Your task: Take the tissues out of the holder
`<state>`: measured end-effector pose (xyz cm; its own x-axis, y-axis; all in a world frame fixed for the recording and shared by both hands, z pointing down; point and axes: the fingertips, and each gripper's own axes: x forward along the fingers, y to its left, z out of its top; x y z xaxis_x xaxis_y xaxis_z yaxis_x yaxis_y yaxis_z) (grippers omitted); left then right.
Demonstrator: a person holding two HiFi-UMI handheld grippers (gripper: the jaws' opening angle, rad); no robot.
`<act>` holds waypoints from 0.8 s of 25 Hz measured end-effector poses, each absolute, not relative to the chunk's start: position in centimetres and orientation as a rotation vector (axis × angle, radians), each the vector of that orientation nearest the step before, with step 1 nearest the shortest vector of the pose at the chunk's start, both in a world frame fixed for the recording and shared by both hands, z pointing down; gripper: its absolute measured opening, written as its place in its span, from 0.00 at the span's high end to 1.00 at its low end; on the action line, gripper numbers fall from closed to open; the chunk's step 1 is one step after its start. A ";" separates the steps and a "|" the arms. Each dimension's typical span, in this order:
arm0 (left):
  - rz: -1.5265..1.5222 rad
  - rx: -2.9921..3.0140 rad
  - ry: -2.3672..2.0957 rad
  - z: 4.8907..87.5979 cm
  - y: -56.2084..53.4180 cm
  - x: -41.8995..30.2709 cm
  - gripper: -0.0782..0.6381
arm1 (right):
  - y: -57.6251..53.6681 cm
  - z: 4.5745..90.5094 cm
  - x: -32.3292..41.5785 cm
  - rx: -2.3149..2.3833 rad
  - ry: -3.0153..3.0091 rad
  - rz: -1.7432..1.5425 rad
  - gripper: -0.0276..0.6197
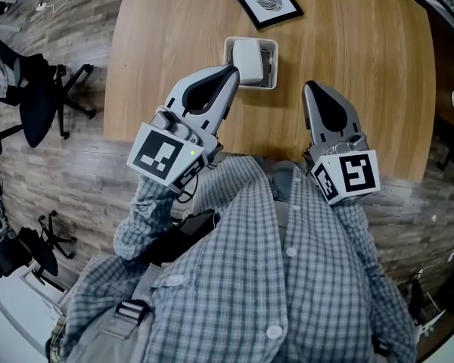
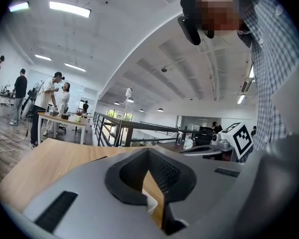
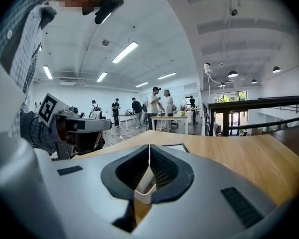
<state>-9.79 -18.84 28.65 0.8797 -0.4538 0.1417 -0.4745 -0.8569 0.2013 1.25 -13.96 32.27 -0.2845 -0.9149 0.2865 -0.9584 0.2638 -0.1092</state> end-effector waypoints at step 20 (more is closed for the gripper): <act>0.167 2.706 -0.752 32.5 -22.9 -12.1 0.88 | -19.7 38.4 -4.3 1.560 -2.213 0.686 0.69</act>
<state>-12.07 -22.88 32.45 0.8539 -0.4816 0.1971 -0.5198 -0.8075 0.2790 -4.34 -19.74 38.39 -0.3347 -0.7744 0.5369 -0.9423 0.2780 -0.1864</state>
